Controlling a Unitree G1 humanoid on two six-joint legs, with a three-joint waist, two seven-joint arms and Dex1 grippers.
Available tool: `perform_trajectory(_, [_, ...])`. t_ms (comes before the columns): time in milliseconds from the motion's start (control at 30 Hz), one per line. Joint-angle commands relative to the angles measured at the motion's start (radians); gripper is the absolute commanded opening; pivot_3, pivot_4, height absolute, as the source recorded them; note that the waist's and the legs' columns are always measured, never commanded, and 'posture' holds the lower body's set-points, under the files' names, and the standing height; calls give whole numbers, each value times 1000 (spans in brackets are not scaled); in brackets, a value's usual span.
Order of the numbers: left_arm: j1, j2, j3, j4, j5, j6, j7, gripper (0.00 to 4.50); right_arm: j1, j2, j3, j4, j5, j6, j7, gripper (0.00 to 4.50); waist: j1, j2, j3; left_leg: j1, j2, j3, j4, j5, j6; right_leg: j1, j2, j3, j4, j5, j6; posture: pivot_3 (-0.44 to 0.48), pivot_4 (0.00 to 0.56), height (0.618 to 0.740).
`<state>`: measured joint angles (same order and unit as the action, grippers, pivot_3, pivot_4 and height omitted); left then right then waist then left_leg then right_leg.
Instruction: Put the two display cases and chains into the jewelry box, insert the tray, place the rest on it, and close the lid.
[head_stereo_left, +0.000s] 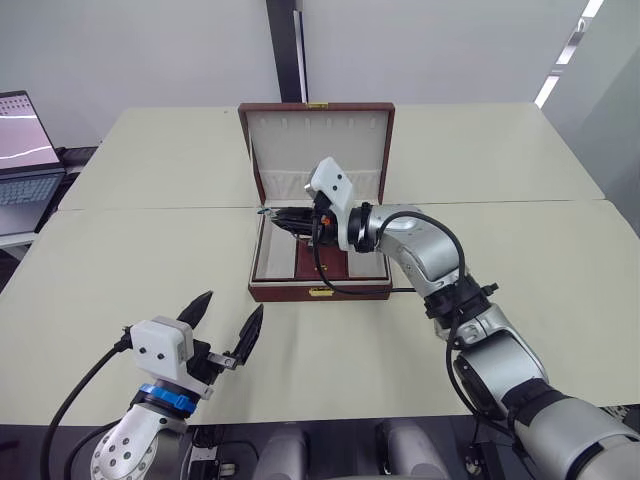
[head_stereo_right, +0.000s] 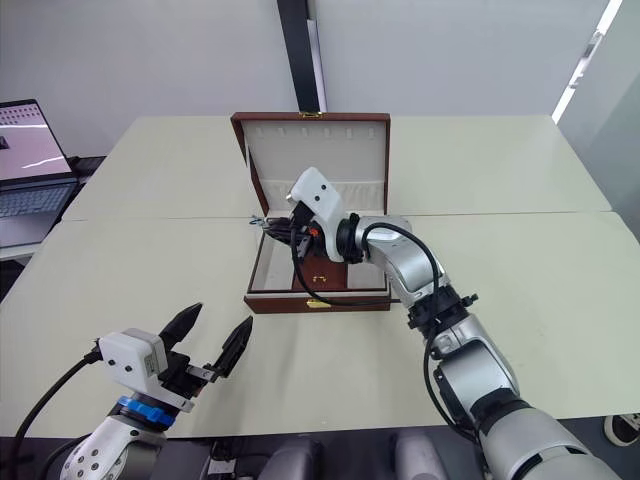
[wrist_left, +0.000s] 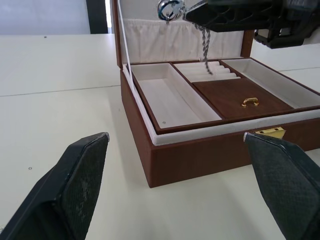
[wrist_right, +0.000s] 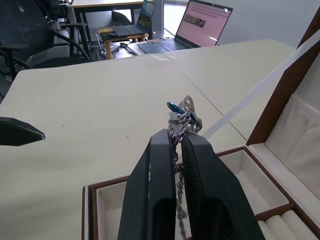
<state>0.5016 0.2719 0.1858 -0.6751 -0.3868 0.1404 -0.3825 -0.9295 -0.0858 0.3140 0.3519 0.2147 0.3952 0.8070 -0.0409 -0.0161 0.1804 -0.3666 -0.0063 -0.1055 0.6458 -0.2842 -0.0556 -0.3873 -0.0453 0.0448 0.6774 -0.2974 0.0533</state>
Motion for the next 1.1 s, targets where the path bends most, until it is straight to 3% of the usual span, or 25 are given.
perform_trajectory(33, [22, -7, 3, -5, 10, -45, -8, 4500, -30, 25, 12, 16, -36, -53, 9, 4, -1, 0, 0, 0, 0, 0, 0, 0, 0, 0, 0, 0, 0, 0, 0, 0, 150, 740])
perform_trajectory(533, [29, -14, -7, 38, 18, -100, -24, 4500, -37, 96, 13, 110, -118, -94, -12, 4, -5, 0, 0, 0, 0, 0, 0, 0, 0, 0, 0, 0, 0, 0, 0, 0, 150, 740])
perform_trajectory(600, [33, -15, -8, 40, 18, -104, -26, 4500, -34, 99, 9, 104, -117, -89, -10, 731, -5, 0, 0, 0, 0, 0, 0, 0, 0, -1, 0, 0, 0, 0, 0, 0, 150, 740])
perform_trajectory(900, [10, 3, -4, 67, 3, -88, -43, 4500, -19, 76, -21, 61, -92, -79, 7, 3062, -5, 0, 0, 0, 0, 0, 0, 0, 0, -1, 0, 0, 0, 0, 0, 0, 150, 740])
perform_trajectory(1033, [-21, 17, 6, 89, -6, -75, -53, 4500, 5, 49, -45, 7, -73, -65, 24, 4383, -5, 0, 0, 0, 0, 0, 0, 0, 0, 0, 0, 0, 0, 0, 0, 0, 150, 740])
perform_trajectory(1100, [-52, 40, 24, 109, -24, -57, -67, 4500, 52, -8, -70, -62, -47, -53, 61, 4450, -1, 0, 0, 0, 0, 0, 0, 0, 0, 0, 0, -1, 0, 0, 0, 0, 150, 740])
